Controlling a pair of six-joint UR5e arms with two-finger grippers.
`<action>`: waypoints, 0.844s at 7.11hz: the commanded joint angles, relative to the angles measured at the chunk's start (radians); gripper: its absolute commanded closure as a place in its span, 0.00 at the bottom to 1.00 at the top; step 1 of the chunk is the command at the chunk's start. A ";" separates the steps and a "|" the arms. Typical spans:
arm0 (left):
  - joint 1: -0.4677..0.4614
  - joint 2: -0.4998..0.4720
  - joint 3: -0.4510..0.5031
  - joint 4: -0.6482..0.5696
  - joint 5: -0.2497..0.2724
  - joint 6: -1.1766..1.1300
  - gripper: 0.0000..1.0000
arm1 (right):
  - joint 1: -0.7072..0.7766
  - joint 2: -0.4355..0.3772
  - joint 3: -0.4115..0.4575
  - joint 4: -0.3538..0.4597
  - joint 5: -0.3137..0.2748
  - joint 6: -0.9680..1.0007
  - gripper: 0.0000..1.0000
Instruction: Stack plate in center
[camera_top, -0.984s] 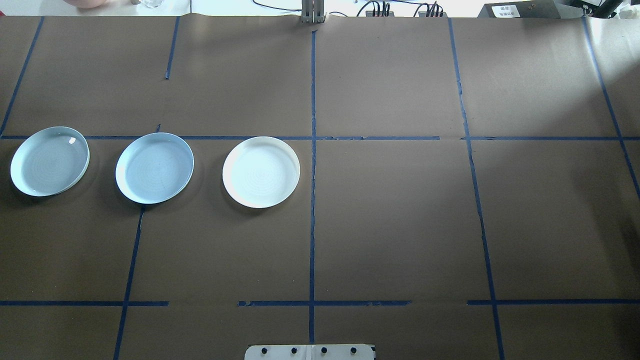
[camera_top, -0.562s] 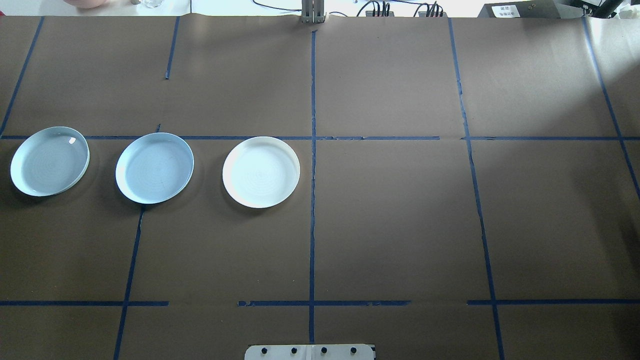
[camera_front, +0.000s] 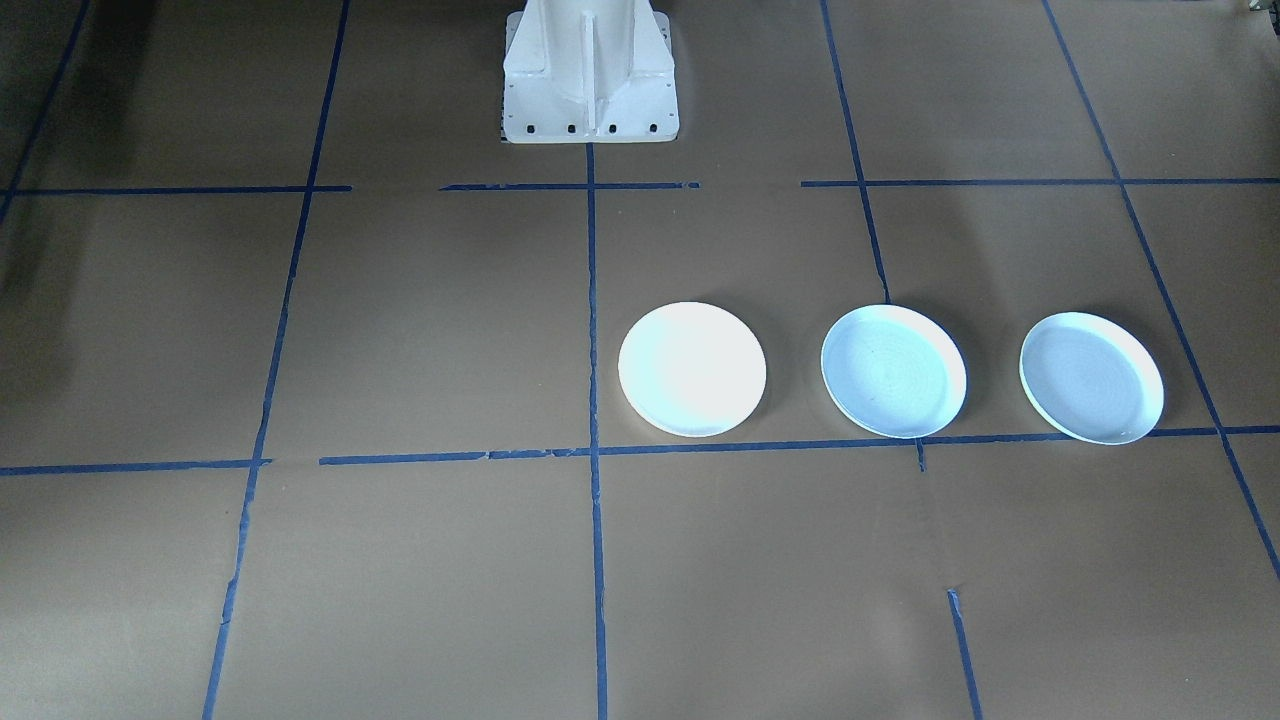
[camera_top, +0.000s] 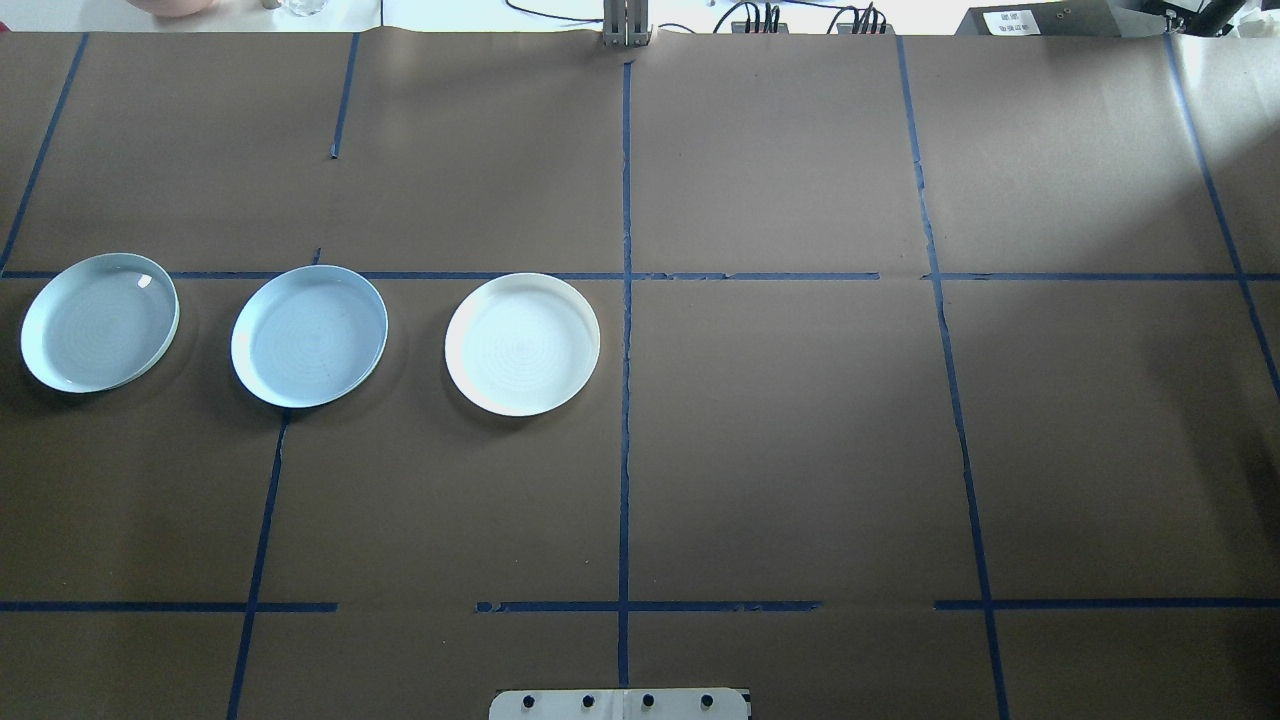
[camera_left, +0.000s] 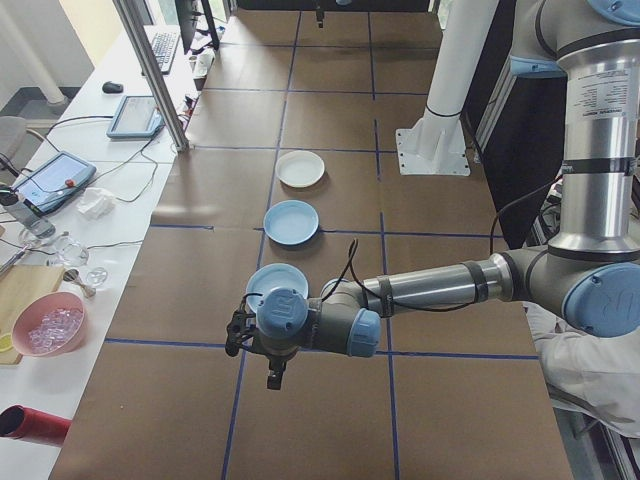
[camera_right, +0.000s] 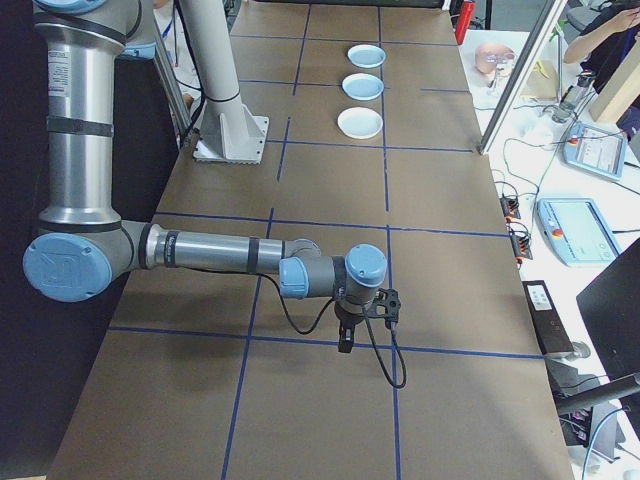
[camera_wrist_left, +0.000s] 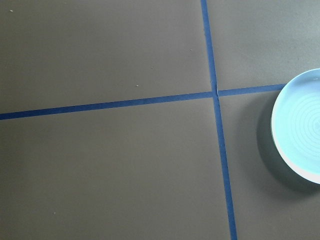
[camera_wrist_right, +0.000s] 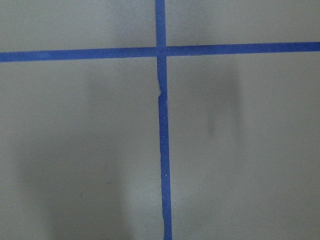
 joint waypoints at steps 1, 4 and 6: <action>0.132 -0.061 0.057 -0.091 -0.001 -0.207 0.00 | -0.001 0.000 0.000 0.000 0.000 0.000 0.00; 0.159 -0.257 0.377 -0.180 -0.019 -0.254 0.00 | 0.001 0.000 0.000 0.000 0.000 0.000 0.00; 0.224 -0.282 0.407 -0.259 -0.058 -0.279 0.00 | -0.001 0.000 0.000 0.000 0.000 0.000 0.00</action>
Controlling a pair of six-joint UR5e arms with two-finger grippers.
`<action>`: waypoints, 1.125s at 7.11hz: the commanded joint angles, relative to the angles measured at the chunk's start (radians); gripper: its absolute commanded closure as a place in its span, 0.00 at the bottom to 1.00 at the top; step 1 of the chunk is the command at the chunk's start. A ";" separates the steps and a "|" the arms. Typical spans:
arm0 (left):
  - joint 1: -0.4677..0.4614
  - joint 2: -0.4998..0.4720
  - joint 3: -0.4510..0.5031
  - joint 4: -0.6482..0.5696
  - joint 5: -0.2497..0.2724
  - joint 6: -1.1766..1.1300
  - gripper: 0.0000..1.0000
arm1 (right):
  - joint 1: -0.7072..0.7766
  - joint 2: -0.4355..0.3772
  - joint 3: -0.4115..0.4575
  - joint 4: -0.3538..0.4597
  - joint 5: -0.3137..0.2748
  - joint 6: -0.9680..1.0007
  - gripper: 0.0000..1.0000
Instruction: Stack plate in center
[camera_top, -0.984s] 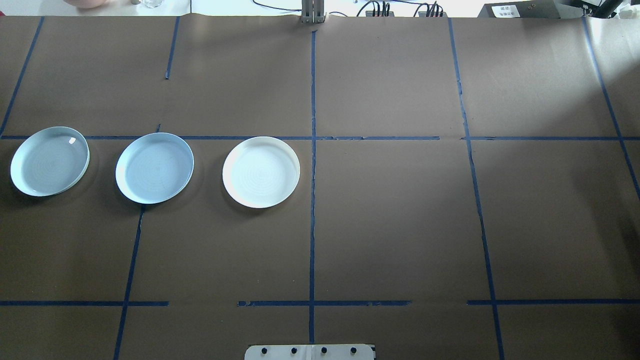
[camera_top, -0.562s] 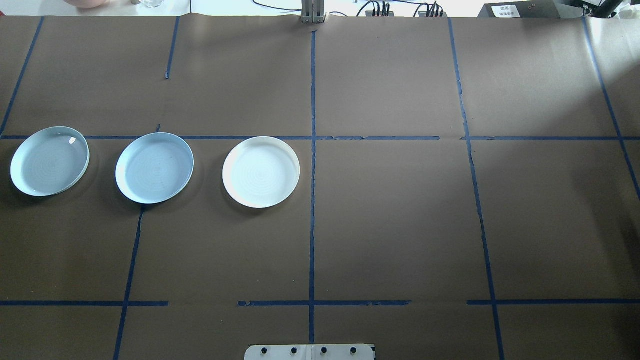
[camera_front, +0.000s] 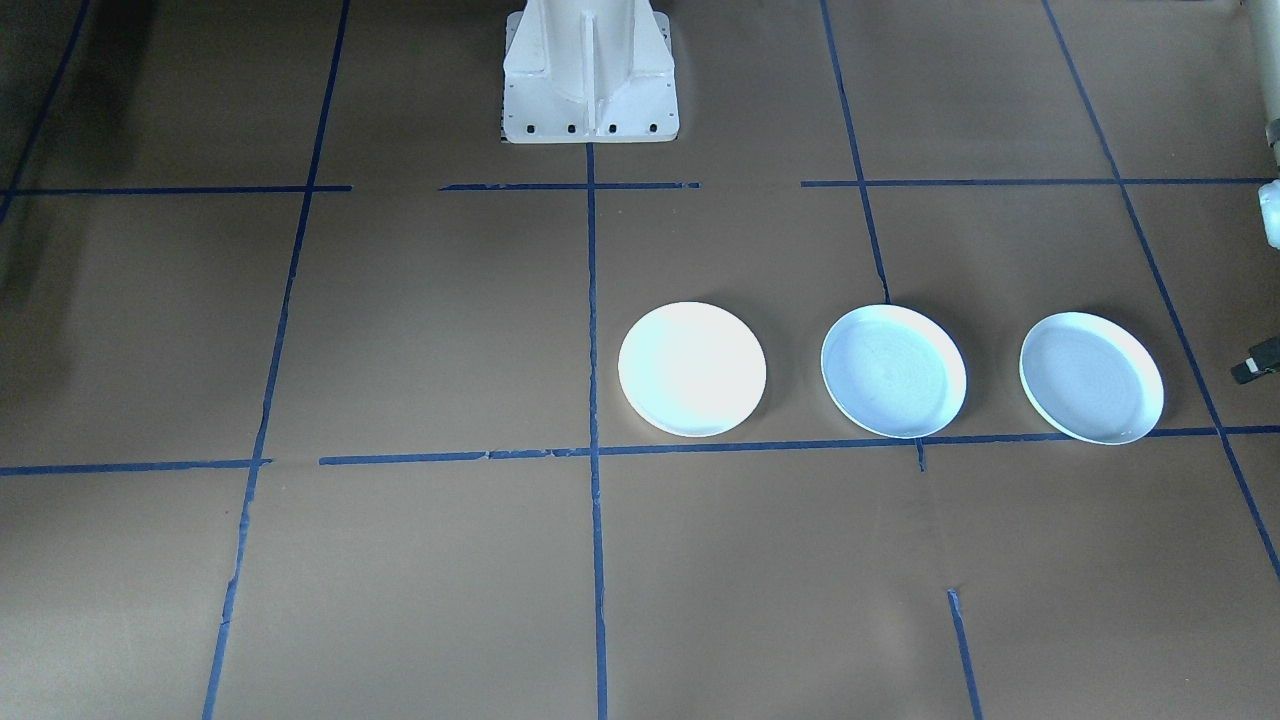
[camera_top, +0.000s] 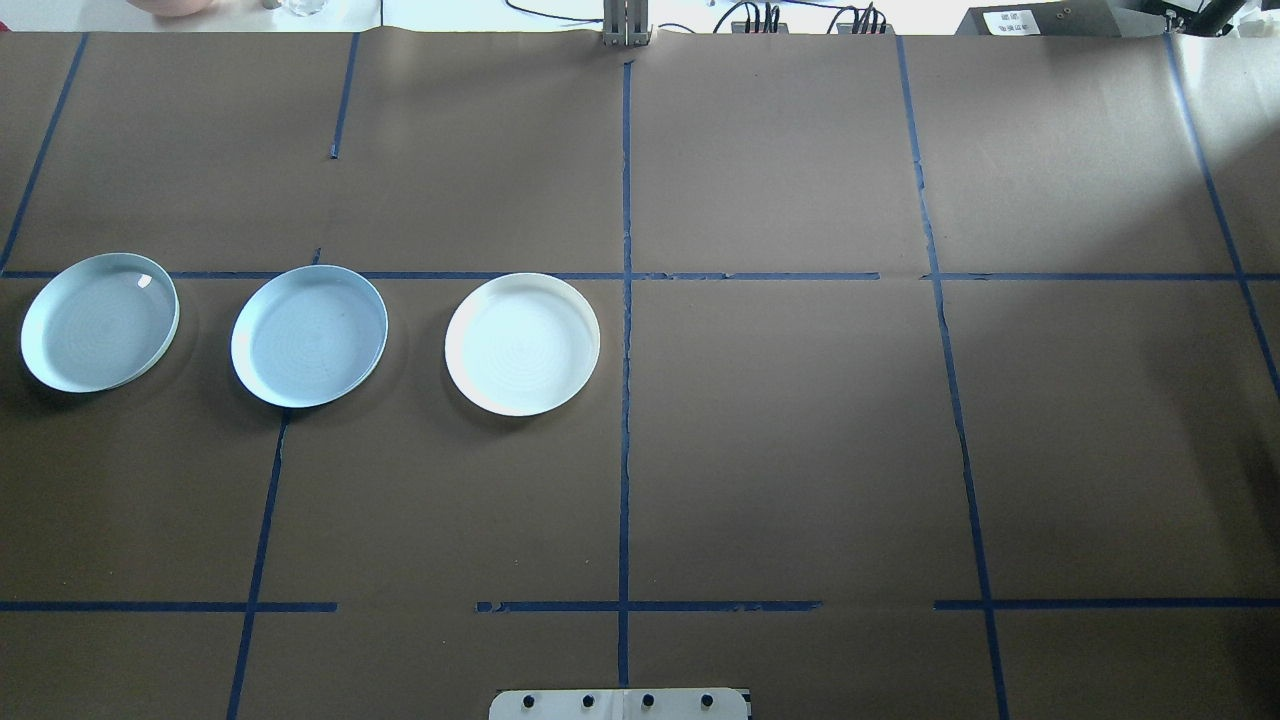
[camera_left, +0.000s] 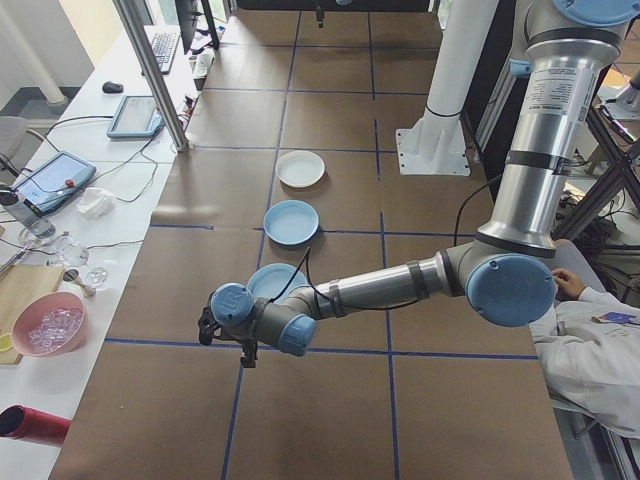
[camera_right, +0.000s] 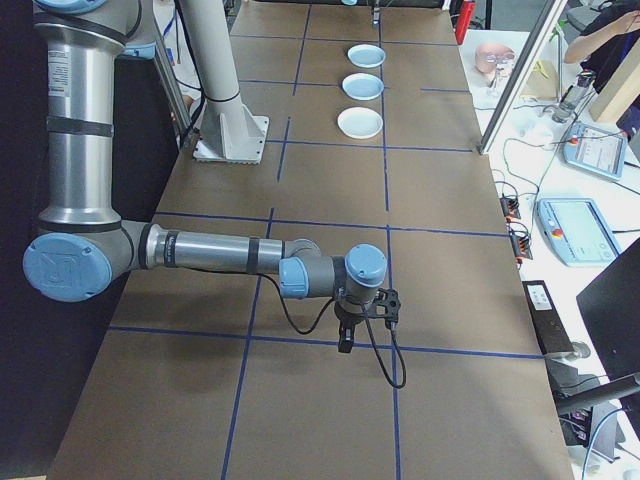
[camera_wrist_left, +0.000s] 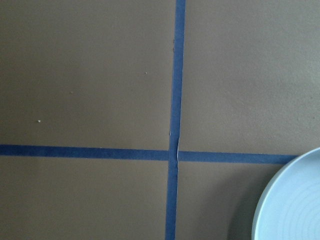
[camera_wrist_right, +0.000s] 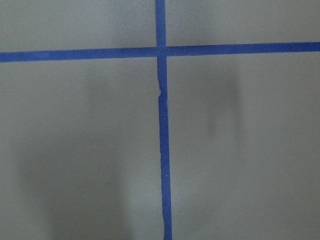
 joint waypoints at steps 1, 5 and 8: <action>0.088 -0.024 0.026 -0.083 -0.026 -0.095 0.00 | 0.001 0.000 0.000 0.000 0.000 0.000 0.00; 0.146 -0.032 0.021 -0.082 -0.012 -0.096 0.14 | 0.001 0.000 0.000 0.000 0.000 0.000 0.00; 0.151 -0.030 0.023 -0.072 -0.014 -0.029 0.43 | 0.000 0.000 -0.002 0.000 0.000 0.000 0.00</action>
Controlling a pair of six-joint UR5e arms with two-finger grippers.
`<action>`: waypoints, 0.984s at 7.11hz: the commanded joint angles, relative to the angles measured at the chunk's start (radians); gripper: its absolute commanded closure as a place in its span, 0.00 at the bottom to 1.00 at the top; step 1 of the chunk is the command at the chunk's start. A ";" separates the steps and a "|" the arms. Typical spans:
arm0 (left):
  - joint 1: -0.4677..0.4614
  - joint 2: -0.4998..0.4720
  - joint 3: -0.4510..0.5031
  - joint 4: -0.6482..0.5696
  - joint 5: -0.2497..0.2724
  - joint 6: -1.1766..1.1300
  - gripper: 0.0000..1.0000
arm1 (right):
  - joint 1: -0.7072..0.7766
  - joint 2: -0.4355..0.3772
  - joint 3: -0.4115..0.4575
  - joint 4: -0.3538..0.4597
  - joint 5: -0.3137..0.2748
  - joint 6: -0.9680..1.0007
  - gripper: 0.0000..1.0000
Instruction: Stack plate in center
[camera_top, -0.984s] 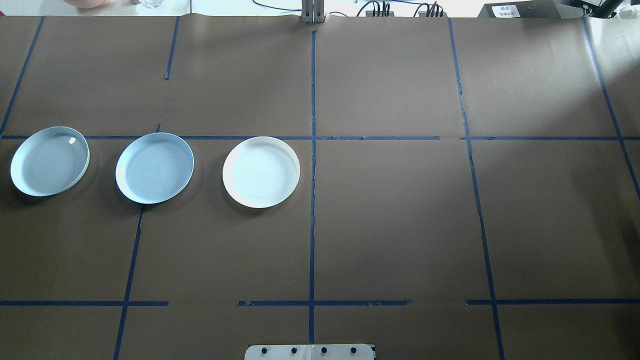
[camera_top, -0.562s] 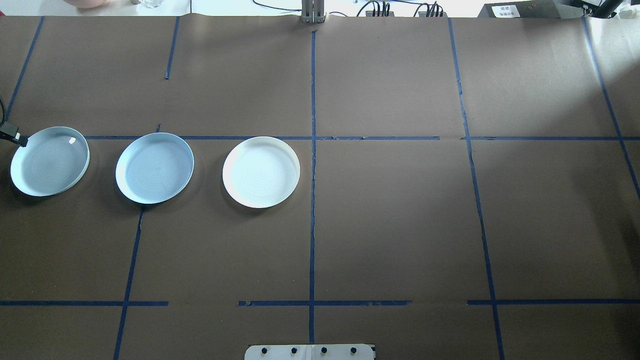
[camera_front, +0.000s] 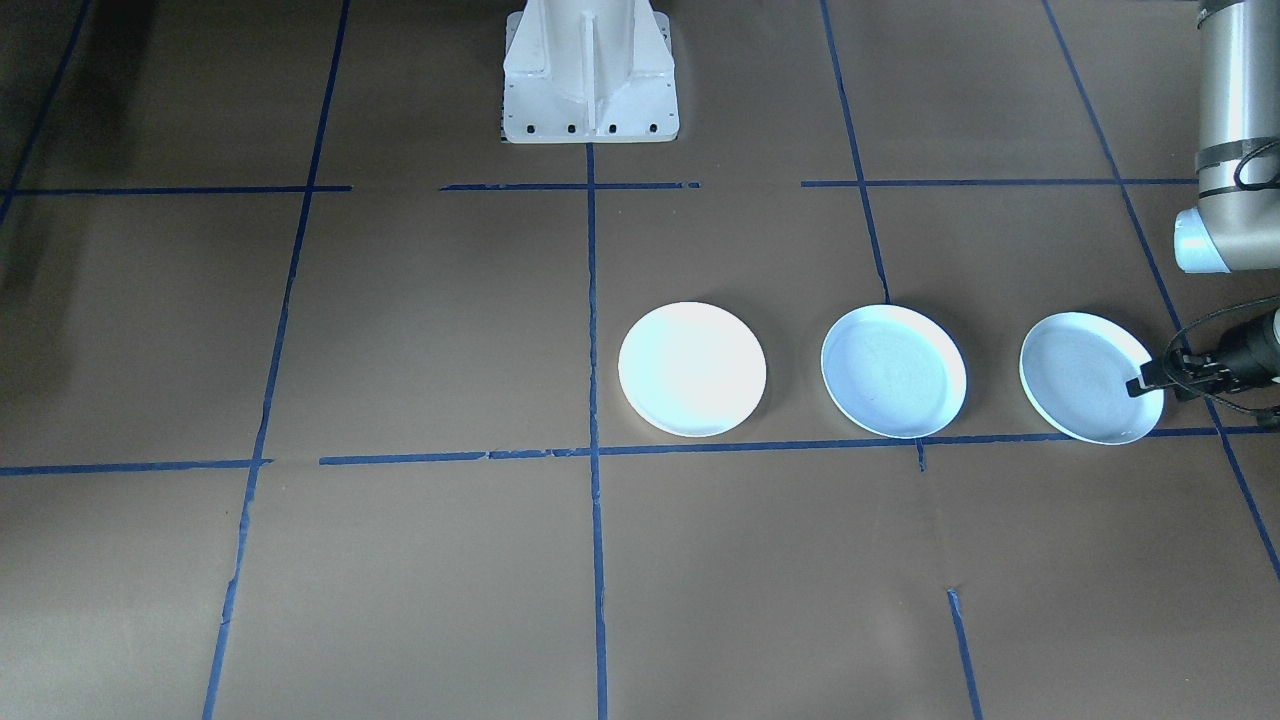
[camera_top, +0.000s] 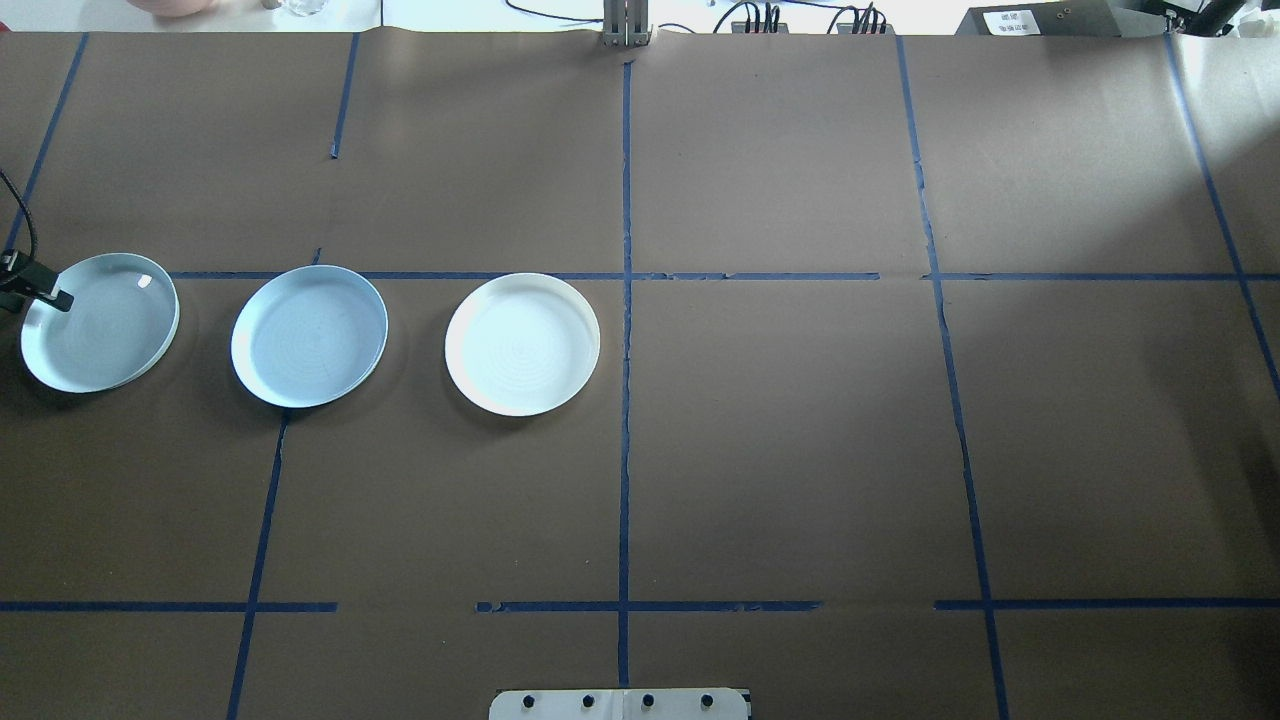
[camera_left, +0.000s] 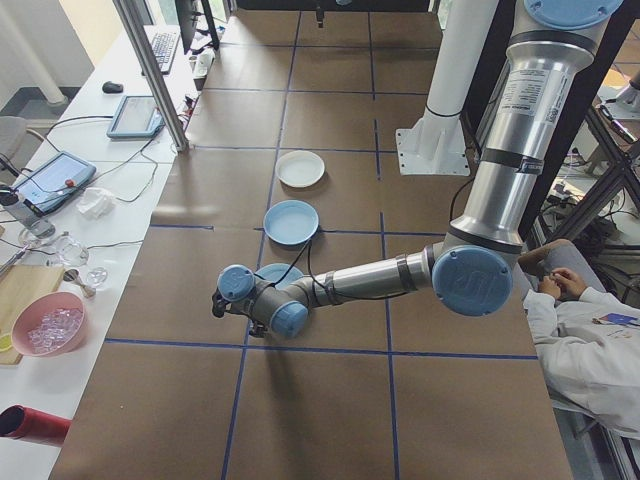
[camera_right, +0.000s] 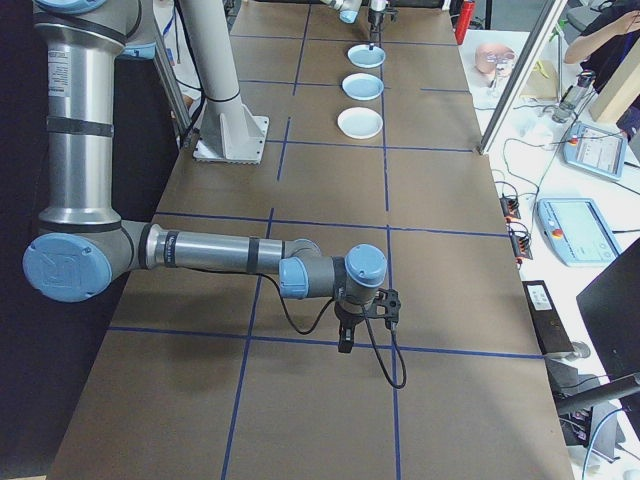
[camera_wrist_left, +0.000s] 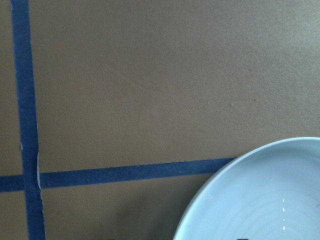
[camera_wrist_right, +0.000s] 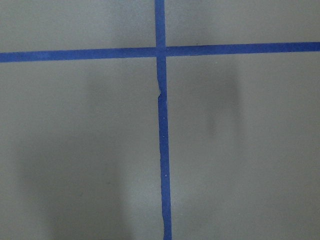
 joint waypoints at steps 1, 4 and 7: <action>0.002 0.003 0.000 0.009 -0.001 0.060 0.53 | -0.001 0.000 0.000 0.000 0.000 0.000 0.00; 0.002 0.009 -0.007 0.010 -0.009 0.057 1.00 | 0.000 0.000 0.000 0.000 0.000 0.000 0.00; -0.005 0.020 -0.076 0.012 -0.096 0.056 1.00 | 0.000 0.000 0.000 0.000 0.000 0.000 0.00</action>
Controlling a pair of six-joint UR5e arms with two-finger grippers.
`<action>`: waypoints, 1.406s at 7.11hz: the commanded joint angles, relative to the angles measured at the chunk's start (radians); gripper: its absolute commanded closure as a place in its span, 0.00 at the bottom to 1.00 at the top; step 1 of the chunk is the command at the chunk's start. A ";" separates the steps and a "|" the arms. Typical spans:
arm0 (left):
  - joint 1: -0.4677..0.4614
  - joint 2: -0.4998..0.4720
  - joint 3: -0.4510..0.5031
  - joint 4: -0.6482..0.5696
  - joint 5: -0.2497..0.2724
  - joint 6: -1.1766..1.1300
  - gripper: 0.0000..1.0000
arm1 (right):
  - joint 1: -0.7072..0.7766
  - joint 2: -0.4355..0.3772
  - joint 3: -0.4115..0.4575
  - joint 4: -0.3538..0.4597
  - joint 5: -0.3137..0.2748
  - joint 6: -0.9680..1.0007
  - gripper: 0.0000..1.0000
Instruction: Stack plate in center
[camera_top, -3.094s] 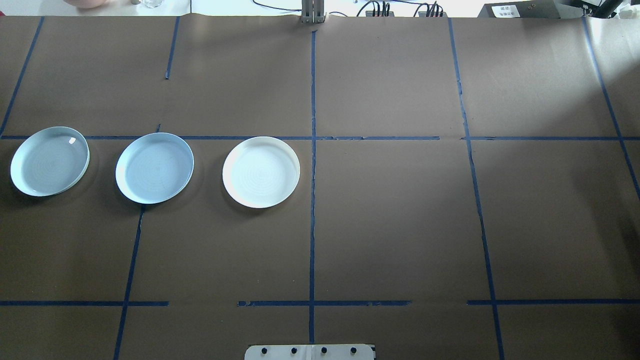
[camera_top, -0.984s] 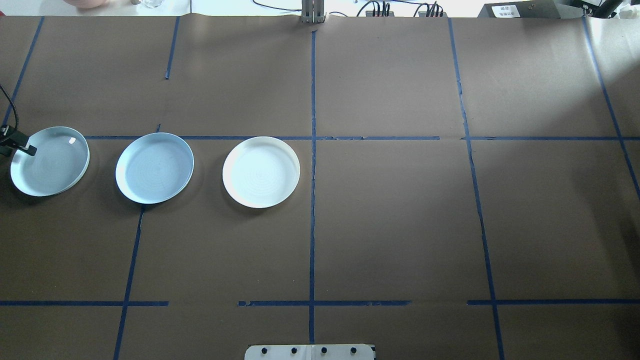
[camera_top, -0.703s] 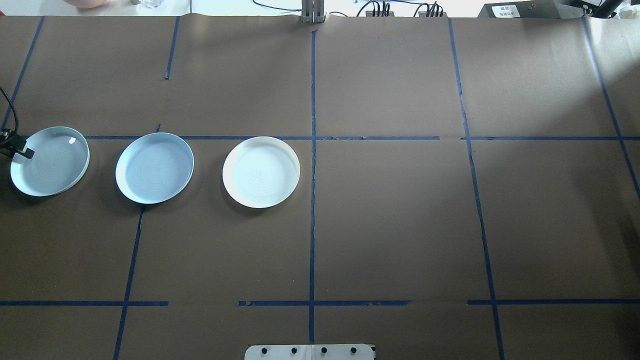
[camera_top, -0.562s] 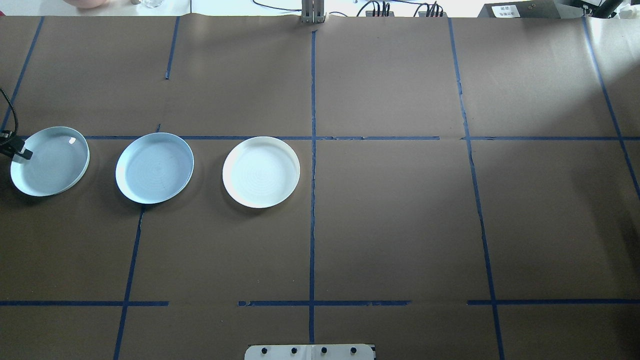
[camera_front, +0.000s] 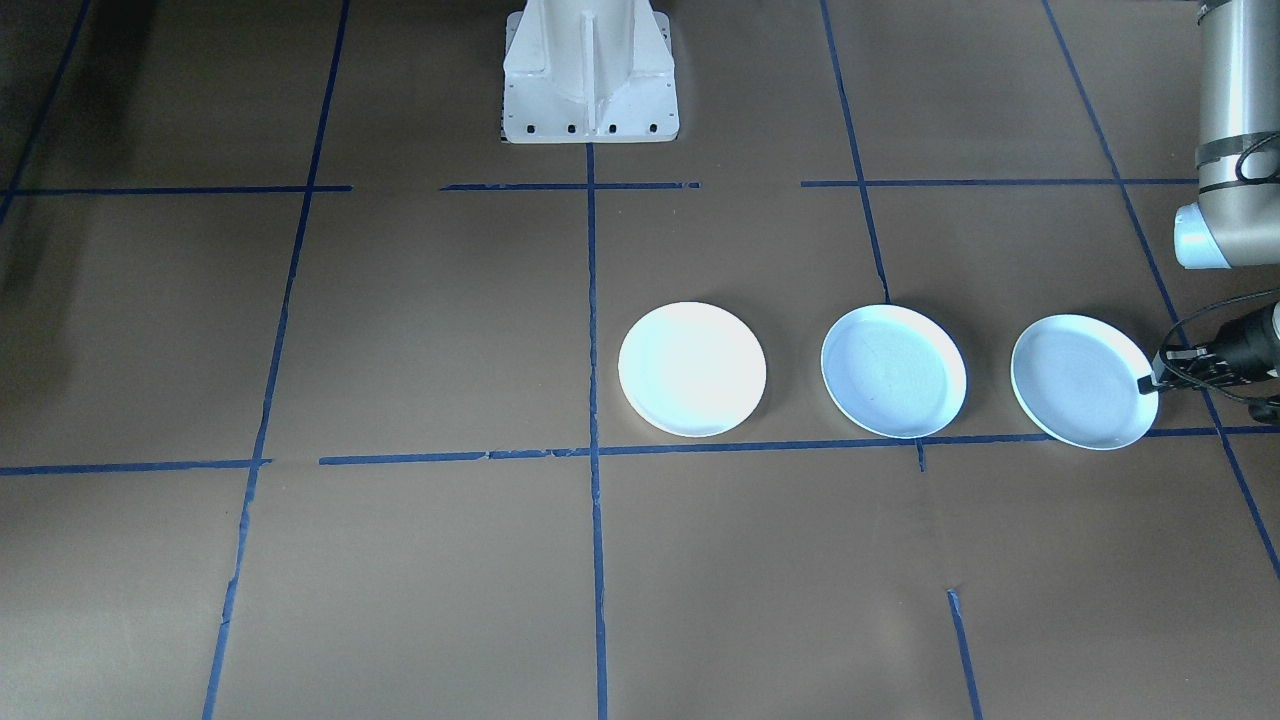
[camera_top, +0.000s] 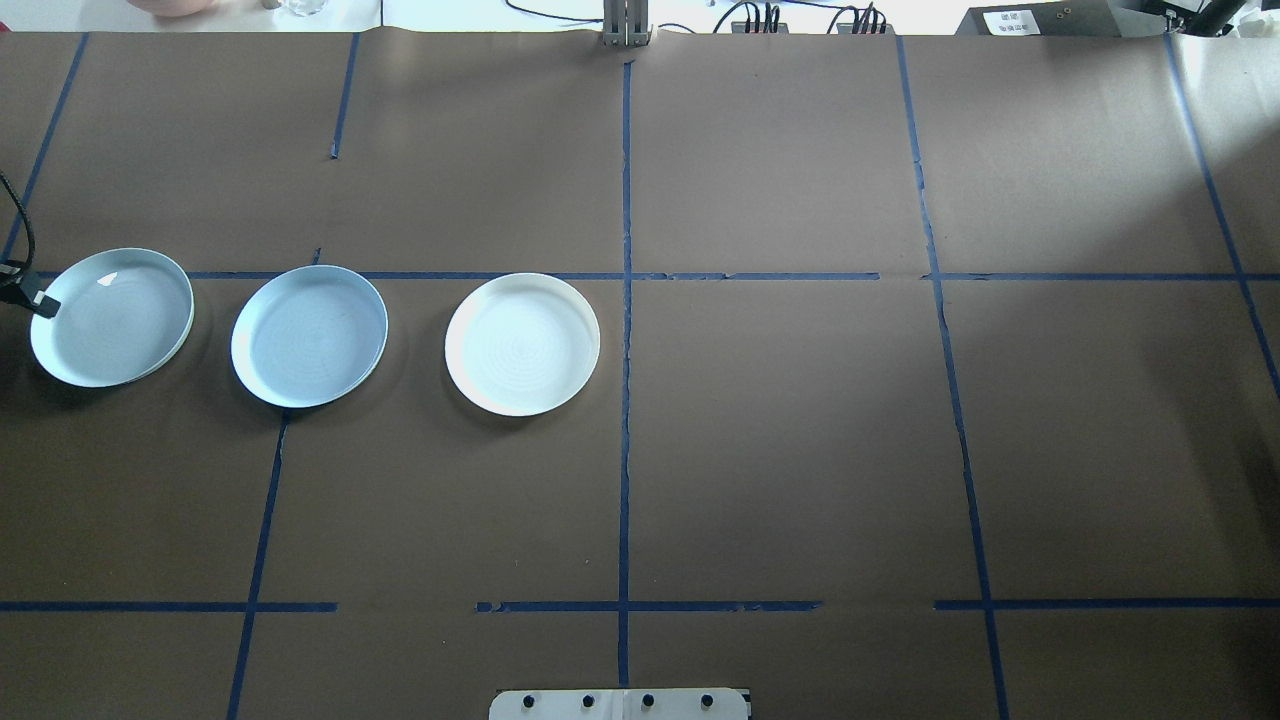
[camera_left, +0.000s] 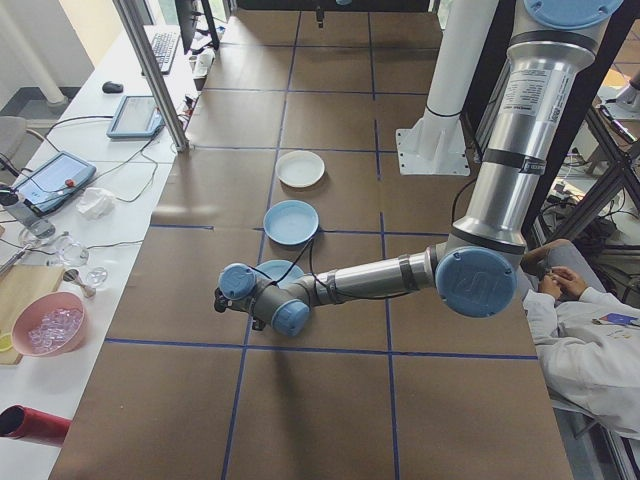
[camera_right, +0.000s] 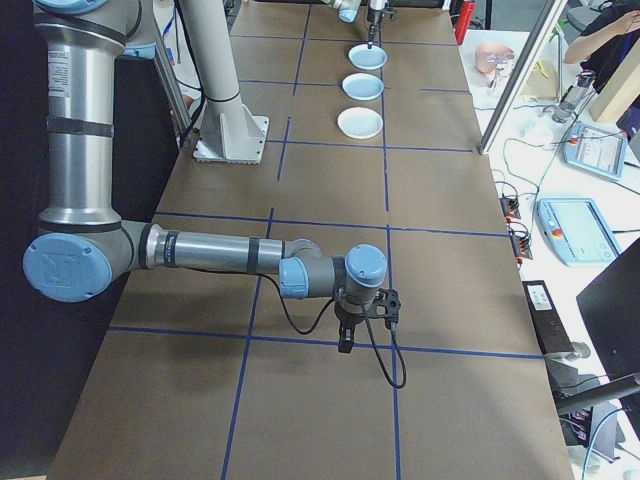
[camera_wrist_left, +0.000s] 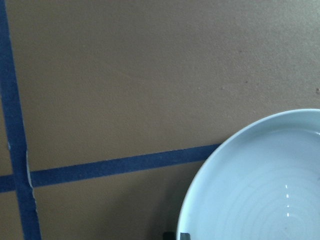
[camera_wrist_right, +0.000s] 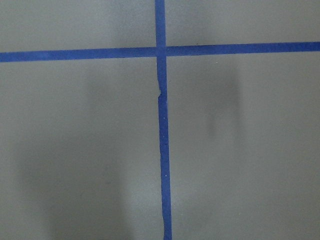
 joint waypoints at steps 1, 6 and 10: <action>0.000 0.006 -0.065 -0.007 -0.048 -0.001 1.00 | -0.001 0.000 0.000 0.000 0.000 0.000 0.00; 0.016 -0.005 -0.178 -0.022 -0.129 -0.139 1.00 | 0.000 0.000 0.000 0.000 0.000 0.000 0.00; 0.158 -0.028 -0.275 -0.025 -0.048 -0.351 1.00 | -0.001 0.000 0.000 0.000 0.000 0.000 0.00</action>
